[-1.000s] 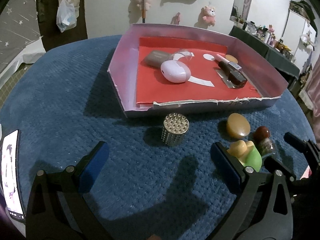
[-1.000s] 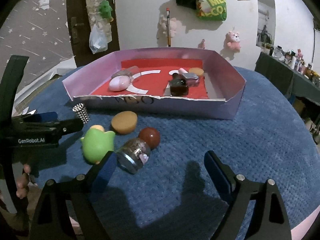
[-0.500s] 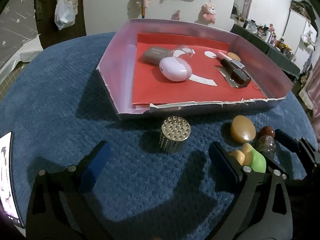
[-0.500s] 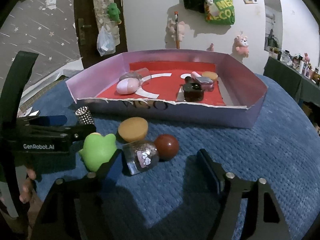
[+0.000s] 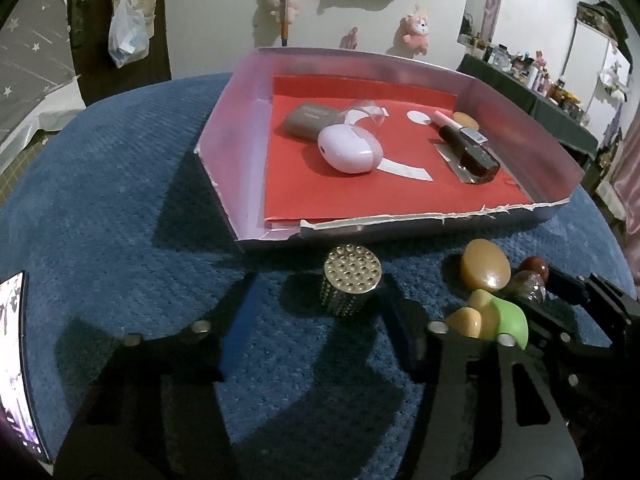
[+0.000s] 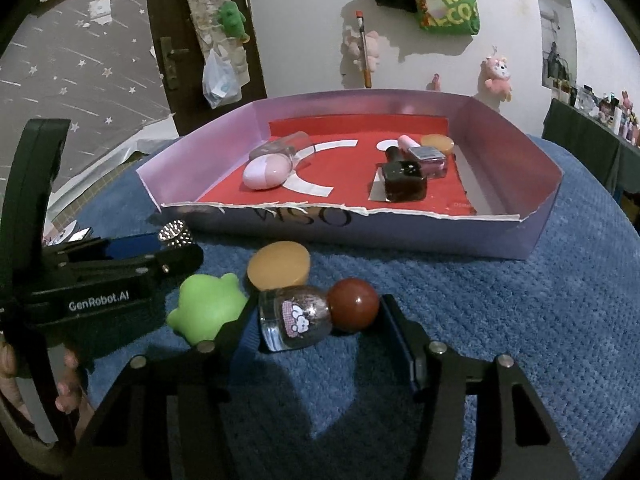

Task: Organize rigid objects
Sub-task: 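Grasp the gold magnet cylinder with the left tool while the right grasps the glitter polish, then carry the magnet cylinder, glitter polish and brown ball over the red box floor, then lower the held items onto the box floor and open both tools, then withdraw both tools from the box toward the frog and sponge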

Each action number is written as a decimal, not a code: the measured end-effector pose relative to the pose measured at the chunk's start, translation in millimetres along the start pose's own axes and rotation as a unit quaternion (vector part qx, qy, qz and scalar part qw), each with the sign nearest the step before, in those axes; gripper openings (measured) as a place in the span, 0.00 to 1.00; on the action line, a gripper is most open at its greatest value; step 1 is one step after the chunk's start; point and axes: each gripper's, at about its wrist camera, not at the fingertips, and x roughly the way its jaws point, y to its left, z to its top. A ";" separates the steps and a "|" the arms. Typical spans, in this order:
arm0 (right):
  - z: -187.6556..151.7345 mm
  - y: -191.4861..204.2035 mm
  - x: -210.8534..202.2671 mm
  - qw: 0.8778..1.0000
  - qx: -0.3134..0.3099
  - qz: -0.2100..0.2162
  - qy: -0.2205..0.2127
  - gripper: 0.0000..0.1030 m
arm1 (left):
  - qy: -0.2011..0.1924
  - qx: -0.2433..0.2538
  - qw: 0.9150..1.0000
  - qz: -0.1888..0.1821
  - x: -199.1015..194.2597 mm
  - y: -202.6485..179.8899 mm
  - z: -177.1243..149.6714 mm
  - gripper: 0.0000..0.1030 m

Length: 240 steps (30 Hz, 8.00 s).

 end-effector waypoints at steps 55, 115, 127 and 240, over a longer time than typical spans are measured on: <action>-0.2 8.6 -54.4 0.999 -0.006 0.017 -0.032 0.58 | -0.047 0.033 0.997 -0.041 -62.1 -24.7 -11.5 0.24; 85.5 -49.6 30.5 0.996 0.046 0.049 0.057 0.58 | 0.046 0.035 0.996 -0.060 31.8 -31.7 82.1 0.24; 86.2 -54.6 51.0 0.996 0.045 0.028 0.074 0.58 | 0.055 0.035 0.996 -0.056 48.3 -32.2 88.9 0.24; 43.3 -25.0 -48.2 0.998 0.038 0.026 -0.037 1.00 | -0.049 0.021 0.999 0.012 -46.0 -20.9 25.1 1.00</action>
